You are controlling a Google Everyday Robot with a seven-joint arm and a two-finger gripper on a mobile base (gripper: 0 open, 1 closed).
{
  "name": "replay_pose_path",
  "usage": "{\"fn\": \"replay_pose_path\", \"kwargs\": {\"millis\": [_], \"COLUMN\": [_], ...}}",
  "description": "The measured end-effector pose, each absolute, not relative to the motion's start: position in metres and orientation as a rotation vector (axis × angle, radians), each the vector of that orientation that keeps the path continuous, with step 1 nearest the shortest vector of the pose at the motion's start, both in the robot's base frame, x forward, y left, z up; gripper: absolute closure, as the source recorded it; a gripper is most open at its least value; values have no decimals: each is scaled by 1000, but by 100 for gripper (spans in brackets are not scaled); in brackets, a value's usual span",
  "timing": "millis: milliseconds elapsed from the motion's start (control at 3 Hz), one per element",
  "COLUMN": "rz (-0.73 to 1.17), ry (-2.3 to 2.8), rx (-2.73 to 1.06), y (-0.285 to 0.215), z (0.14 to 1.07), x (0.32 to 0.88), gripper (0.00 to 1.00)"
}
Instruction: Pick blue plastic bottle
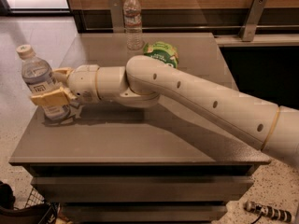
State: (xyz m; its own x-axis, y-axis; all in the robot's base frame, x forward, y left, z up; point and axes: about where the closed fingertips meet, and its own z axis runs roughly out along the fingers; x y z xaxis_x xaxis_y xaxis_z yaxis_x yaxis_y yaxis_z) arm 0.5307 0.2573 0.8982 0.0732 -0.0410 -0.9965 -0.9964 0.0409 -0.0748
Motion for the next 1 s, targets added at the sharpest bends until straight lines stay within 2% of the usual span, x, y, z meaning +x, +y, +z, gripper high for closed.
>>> {"fn": "replay_pose_path", "kwargs": {"millis": [667,1000], "rz": [1103,1075], "ry": [1146,1051], "rx": [-1258,-1293], "y": [257,253], "z": [919,963], "x": [527,519], "gripper": [100,100]}}
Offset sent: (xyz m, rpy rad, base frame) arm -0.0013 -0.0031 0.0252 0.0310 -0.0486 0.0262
